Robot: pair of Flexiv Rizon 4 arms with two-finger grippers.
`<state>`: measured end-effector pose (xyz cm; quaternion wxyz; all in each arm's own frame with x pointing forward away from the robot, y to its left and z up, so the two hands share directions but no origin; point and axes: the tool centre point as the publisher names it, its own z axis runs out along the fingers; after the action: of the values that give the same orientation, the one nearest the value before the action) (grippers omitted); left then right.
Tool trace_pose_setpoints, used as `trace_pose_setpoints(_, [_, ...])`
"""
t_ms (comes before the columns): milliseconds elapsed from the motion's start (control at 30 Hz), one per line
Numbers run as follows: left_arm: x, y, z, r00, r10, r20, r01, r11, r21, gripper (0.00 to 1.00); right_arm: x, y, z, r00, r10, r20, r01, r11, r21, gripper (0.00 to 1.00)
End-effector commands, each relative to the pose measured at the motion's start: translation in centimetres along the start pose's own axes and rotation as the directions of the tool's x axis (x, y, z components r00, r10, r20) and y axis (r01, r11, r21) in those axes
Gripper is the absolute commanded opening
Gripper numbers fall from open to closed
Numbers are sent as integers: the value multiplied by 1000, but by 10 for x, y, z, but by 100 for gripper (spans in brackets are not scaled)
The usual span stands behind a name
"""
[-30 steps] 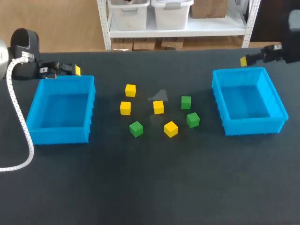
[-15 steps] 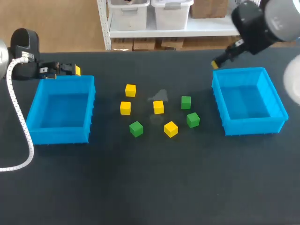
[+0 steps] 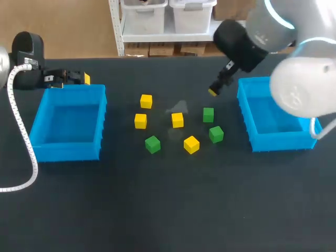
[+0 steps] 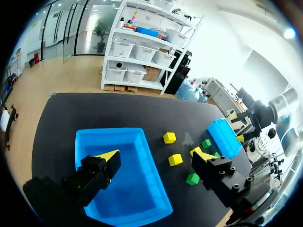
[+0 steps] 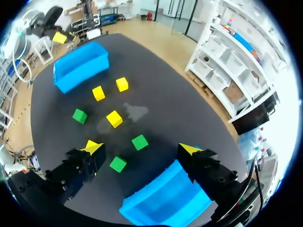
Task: Put the green cubes in the right bin and the yellow cubes in the left bin.
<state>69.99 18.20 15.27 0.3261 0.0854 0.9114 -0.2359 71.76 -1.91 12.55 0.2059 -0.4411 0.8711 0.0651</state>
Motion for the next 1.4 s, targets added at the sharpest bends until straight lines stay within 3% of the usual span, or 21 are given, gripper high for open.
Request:
trace_pose_setpoints(33, [1, 2, 0, 1000, 2, 6, -2, 1000, 11, 100, -10, 0, 20, 997, -32, -72, 31, 999, -17, 100])
trace_pose_setpoints(200, [1, 2, 0, 1000, 2, 6, -2, 1000, 11, 100, -2, 5, 41, 981, -127, -144, 122, 992, -42, 100])
trace_pose_setpoints(433, [1, 2, 0, 1000, 2, 6, -2, 1000, 11, 100, 13, 6, 67, 930, -273, -246, 265, 962, -62, 100])
trace_pose_setpoints(900, [1, 2, 0, 1000, 2, 6, -2, 1000, 11, 100, 26, -4, 109, 908, -255, -332, 249, 966, -61, 100])
trace_pose_setpoints(1400, [1, 2, 0, 1000, 2, 6, -2, 1000, 11, 100, 34, -9, 131, 911, -192, -366, 212, 977, 14, 100])
